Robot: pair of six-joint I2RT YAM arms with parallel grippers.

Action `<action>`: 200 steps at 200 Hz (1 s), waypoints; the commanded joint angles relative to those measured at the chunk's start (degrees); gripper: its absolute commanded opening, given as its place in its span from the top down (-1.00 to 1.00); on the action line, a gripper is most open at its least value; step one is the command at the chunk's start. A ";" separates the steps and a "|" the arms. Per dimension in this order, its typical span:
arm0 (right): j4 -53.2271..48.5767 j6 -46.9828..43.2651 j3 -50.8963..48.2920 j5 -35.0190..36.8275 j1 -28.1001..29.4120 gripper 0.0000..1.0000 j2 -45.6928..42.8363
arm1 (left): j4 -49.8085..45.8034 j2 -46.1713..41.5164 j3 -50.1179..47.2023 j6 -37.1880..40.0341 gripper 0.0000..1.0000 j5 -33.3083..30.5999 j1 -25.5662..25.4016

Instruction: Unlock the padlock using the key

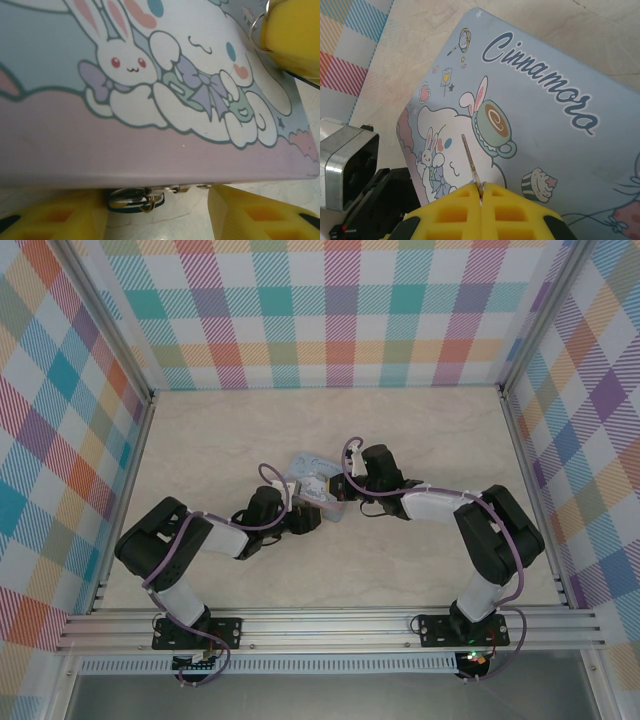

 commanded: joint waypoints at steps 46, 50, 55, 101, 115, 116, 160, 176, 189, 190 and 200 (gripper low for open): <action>-0.89 0.58 0.72 -0.28 0.50 1.00 1.22 | -0.91 2.01 0.33 -3.45 0.08 -0.79 -2.63; -0.91 0.57 0.71 -0.24 0.50 1.00 1.23 | -0.98 2.12 0.40 -3.73 0.08 -1.12 -2.63; -0.87 0.57 0.66 -0.21 0.50 1.00 1.25 | -1.04 2.30 0.49 -4.00 0.09 -1.37 -2.63; -0.69 0.83 0.64 -0.41 0.50 1.00 1.41 | -0.48 3.96 1.95 -7.47 0.17 -3.56 -2.72; -0.69 0.83 0.63 -0.41 0.52 1.00 1.41 | -0.31 4.33 2.17 -8.39 0.19 -4.33 -2.72; -0.69 0.83 0.63 -0.41 0.51 1.00 1.42 | -0.36 4.35 2.22 -8.46 0.19 -4.38 -2.72; -0.75 0.83 0.54 -0.31 0.50 1.00 1.45 | -0.32 4.85 2.37 -9.85 0.28 -5.63 -2.70; -0.69 0.83 0.58 -0.41 0.51 1.00 1.36 | -0.15 4.78 2.38 -10.03 0.31 -5.83 -2.72; -0.71 0.84 0.58 -0.41 0.50 1.00 1.23 | -0.21 4.77 2.37 -10.09 0.33 -5.83 -2.72; -0.74 0.84 0.56 -0.41 0.50 1.00 1.24 | -0.22 4.79 2.36 -10.11 0.33 -5.88 -2.72; -0.69 0.83 0.62 -0.41 0.52 1.00 0.92 | -0.15 4.68 2.31 -10.18 0.35 -5.92 -2.72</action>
